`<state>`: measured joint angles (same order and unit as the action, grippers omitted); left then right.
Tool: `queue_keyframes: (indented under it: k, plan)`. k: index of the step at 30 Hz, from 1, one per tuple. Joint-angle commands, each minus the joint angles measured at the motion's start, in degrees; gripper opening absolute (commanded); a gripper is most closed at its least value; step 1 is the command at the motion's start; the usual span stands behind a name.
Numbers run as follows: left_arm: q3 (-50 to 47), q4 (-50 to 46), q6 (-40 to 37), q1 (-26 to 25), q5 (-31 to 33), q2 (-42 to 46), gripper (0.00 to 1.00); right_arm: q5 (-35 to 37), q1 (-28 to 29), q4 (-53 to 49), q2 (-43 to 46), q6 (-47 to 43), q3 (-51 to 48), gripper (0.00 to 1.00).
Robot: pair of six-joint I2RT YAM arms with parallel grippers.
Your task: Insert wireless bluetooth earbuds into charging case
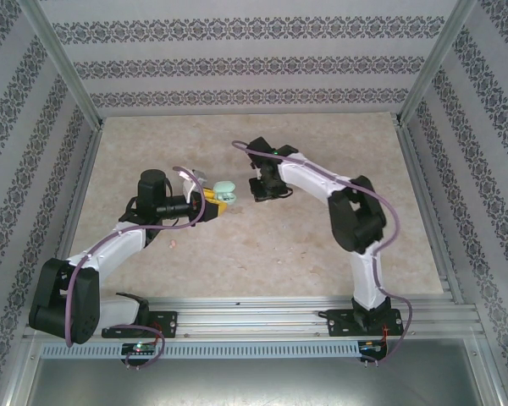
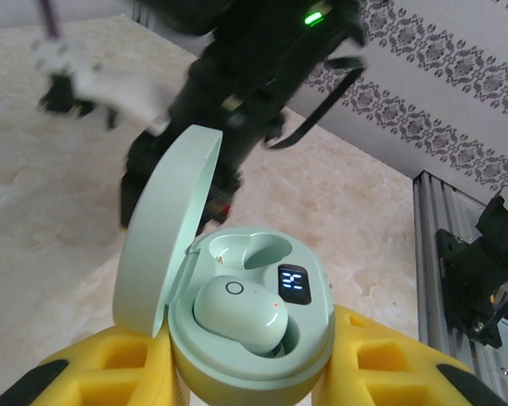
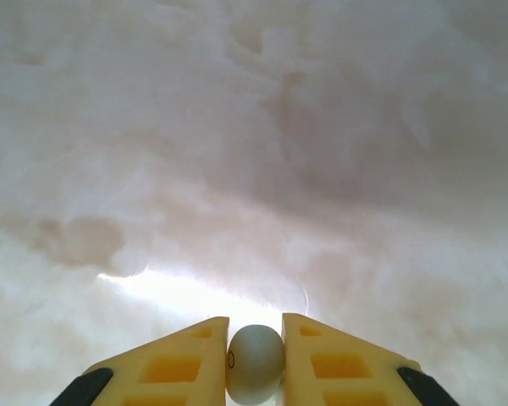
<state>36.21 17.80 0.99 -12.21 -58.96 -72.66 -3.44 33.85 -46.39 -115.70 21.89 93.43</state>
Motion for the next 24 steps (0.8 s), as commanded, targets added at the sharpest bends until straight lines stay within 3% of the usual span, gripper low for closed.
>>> queue_keyframes:
  k: [1,12,24]
  plan:
    - [2.52,4.94,2.51,0.19,-2.64,-0.88,0.13,-2.87,-0.27,4.70,11.45,3.41,-7.00,0.19]
    - [6.11,1.13,-1.25,-2.98,-1.76,-2.90,0.10,-4.88,0.03,6.40,34.19,8.48,-20.21,0.19]
    - [6.06,0.82,-0.42,-4.78,-1.95,-2.48,0.11,-8.28,5.92,9.46,43.80,9.71,-20.73,0.20]
